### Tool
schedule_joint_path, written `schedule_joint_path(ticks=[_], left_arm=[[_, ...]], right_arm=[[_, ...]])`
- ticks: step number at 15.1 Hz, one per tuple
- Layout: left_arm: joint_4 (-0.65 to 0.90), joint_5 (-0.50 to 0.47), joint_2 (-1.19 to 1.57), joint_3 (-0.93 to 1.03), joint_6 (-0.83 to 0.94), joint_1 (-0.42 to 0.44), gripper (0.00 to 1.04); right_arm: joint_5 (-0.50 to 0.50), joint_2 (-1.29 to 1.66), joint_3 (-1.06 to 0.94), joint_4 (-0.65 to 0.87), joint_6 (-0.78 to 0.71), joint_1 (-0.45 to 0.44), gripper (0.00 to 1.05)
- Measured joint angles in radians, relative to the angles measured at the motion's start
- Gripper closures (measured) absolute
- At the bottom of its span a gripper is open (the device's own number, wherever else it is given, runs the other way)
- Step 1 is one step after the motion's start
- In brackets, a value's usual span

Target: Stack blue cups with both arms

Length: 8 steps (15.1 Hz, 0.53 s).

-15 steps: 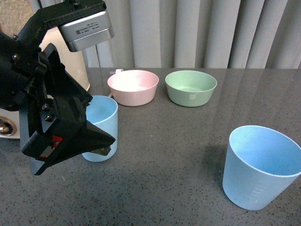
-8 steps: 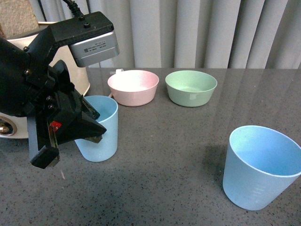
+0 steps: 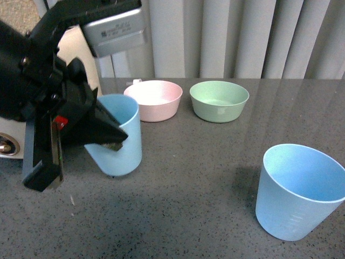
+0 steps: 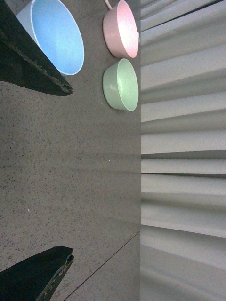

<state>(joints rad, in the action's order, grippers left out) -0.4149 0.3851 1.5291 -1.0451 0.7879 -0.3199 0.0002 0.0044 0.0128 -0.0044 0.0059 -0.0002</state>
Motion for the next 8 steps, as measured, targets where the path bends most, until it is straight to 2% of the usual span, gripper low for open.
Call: schedule_joint_path(ticks=[8], left_arm=[[0.035, -0.026, 0.023, -0.027, 0.016, -0.159, 1.03]], right_arm=[[0.0, 0.0, 0.0, 0.0, 0.0, 0.0, 0.07]])
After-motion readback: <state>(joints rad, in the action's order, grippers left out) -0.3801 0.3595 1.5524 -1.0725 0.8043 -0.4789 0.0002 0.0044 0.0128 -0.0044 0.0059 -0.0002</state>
